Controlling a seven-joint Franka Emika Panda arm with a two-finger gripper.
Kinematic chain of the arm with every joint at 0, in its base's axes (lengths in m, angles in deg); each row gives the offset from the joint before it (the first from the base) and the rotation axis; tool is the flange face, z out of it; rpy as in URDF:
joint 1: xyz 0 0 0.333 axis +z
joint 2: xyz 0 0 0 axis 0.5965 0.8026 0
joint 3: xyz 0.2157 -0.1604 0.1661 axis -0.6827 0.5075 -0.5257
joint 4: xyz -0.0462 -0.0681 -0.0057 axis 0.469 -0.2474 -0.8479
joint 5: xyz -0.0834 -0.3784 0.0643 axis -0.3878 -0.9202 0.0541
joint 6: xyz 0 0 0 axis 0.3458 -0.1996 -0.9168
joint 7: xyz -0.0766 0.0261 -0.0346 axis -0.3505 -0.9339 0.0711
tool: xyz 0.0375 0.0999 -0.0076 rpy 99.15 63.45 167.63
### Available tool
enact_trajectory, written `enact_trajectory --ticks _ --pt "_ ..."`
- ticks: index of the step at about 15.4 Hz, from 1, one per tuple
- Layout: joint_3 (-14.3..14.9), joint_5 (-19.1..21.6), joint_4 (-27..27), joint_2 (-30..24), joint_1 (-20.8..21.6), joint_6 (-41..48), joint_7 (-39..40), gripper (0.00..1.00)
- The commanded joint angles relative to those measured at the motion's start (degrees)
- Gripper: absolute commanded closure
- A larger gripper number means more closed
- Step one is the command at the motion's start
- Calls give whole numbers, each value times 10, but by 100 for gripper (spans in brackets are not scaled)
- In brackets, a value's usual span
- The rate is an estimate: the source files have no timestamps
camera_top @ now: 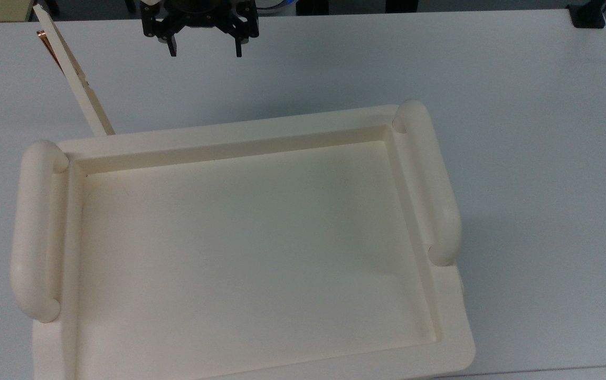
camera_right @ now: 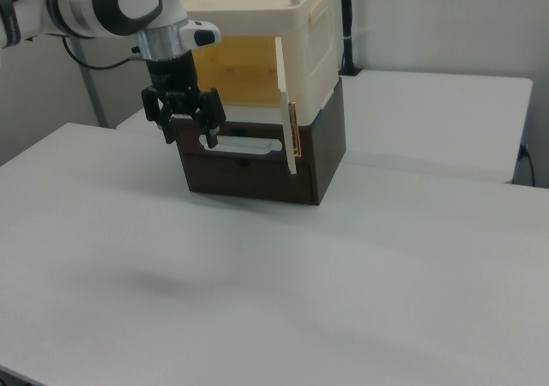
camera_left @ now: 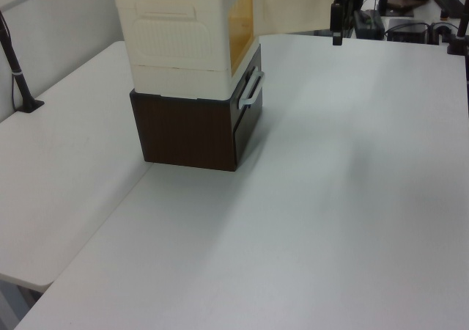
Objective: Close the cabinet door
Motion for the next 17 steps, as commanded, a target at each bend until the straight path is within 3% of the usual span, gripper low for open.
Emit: enact_trajectory --ticks 1,14,15,16,17 --pt "0 -7 13 -14 -3 -1 2 0" --pt "0 -7 12 -15 -13 -1 7 1" --pt "0 -7 12 -15 -12 -1 7 23" --pt "0 -7 12 -15 -13 -1 7 51" --pt "0 -5 12 -16 -14 -1 8 71"
